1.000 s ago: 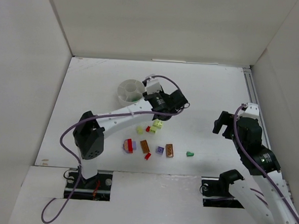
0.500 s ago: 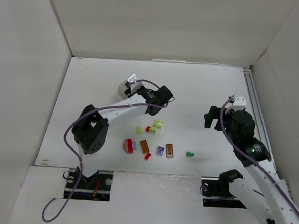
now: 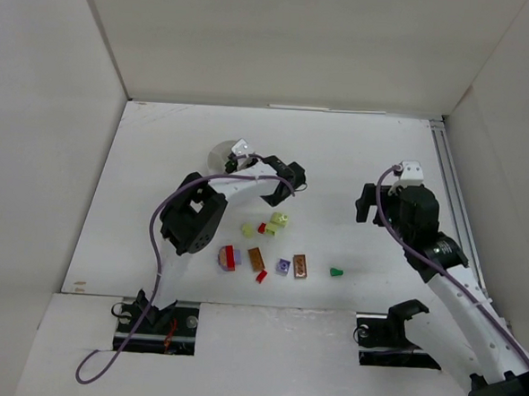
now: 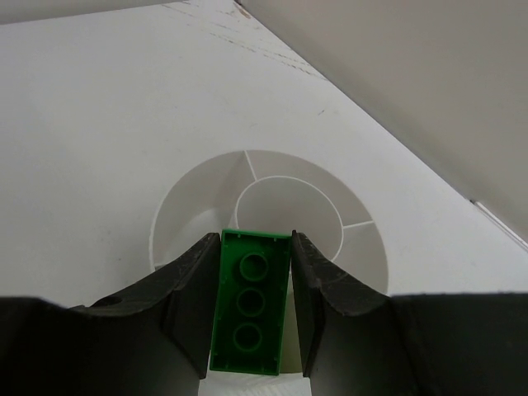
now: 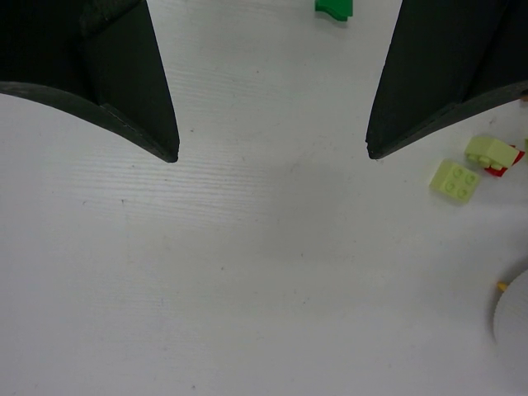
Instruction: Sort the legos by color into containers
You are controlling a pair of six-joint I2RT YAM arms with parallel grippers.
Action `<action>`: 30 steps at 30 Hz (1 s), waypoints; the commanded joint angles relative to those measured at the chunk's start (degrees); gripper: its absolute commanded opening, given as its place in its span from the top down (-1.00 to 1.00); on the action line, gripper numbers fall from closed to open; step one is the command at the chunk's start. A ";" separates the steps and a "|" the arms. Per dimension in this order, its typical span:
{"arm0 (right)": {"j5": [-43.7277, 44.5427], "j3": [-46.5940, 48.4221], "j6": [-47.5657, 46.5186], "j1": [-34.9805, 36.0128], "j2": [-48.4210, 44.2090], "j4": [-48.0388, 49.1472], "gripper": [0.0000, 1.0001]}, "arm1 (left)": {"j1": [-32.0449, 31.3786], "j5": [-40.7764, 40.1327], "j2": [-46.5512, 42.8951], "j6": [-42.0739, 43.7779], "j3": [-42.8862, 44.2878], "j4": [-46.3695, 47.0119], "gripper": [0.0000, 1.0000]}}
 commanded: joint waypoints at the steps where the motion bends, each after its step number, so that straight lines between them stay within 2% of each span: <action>1: 0.04 1.00 -1.19 -0.34 0.81 4.35 -1.00 | 0.32 -12.04 -2.82 -6.24 0.93 -3.54 0.45; 13: -0.48 1.53 -1.19 -0.34 3.19 5.41 -1.00 | 0.32 -12.67 -7.74 -10.55 -1.72 -3.54 0.39; 20: -0.48 1.53 -1.71 -0.34 3.19 5.41 -1.00 | 0.94 -12.67 -5.73 -13.71 -1.10 -3.54 0.28; 30: 0.04 2.05 -1.72 -0.34 3.72 5.41 -1.00 | 2.78 -12.66 -5.81 -17.84 -1.98 -3.54 0.22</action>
